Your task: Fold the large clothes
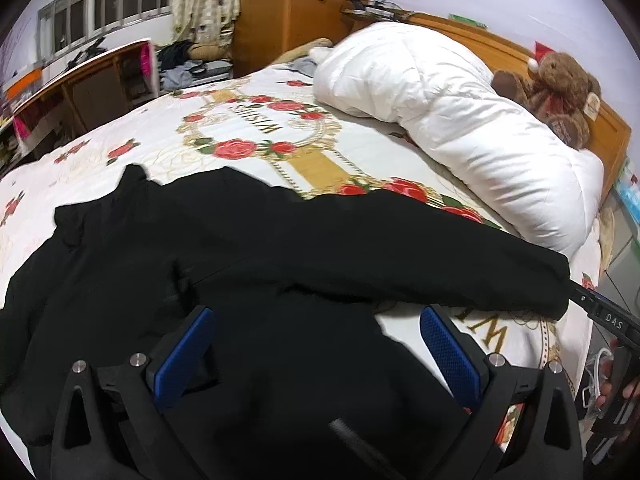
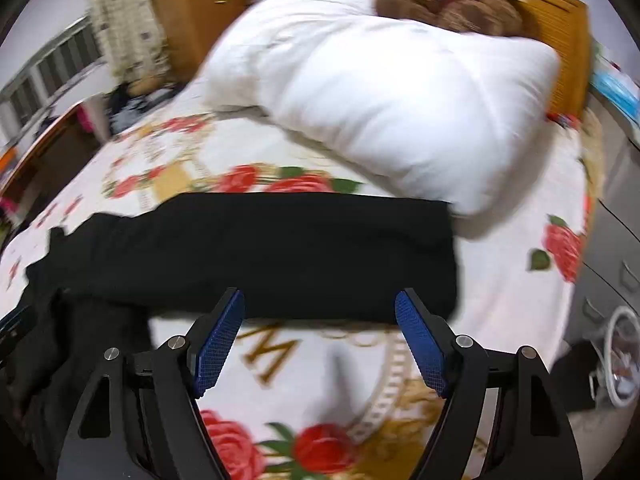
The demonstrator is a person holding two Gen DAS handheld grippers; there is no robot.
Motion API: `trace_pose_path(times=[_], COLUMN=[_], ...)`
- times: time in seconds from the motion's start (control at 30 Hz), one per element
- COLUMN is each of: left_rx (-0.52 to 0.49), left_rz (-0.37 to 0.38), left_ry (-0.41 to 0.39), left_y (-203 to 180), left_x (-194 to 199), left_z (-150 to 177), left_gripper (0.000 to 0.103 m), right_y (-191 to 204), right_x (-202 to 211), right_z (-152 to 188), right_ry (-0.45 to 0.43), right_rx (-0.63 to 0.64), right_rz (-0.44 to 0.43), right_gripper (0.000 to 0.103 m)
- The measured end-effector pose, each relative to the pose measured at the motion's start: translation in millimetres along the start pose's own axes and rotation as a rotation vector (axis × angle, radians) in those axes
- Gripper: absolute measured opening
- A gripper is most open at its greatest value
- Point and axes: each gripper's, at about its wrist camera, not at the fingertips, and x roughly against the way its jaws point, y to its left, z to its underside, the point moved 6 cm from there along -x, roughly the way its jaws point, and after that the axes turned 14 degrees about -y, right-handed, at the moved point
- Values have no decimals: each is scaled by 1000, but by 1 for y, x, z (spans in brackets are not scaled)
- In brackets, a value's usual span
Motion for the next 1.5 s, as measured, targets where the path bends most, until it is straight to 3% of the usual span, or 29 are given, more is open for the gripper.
trace_pose_path(times=[0.17, 0.43, 0.6, 0.77, 0.9, 1.0, 1.07, 1.27, 1.4, 1.5], left_rx=[-11, -81, -125, -121, -109, -100, -94, -76, -62, 8], left_rz=[71, 137, 169, 179, 150, 138, 130, 70, 3, -21], left_ry=[5, 27, 43, 22, 44, 37, 32, 17, -6, -7], left_y=[-39, -86, -103, -103, -91, -81, -72, -31, 7, 38], left_x=[-17, -39, -49, -49, -50, -45, -40, -22, -4, 6], left_z=[-1, 8, 16, 17, 19, 18, 15, 11, 12, 16], left_gripper=[103, 103, 103, 103, 103, 103, 103, 103, 103, 103], right_y=[-32, -59, -64, -55, -55, -42, -28, 25, 79, 132], right_x=[-14, -52, -77, -89, -82, -76, -64, -23, 8, 23], right_z=[10, 24, 28, 30, 22, 13, 1, -38, -57, -61], right_ry=[33, 93, 108, 124, 78, 52, 6, -102, -170, -185], right_rx=[-33, -96, -159, -120, -136, -97, -64, -9, 72, 143], right_rz=[75, 115, 92, 45, 10, -17, -45, -185, -309, -415], right_gripper=[78, 78, 78, 77, 45, 25, 20, 18, 17, 17])
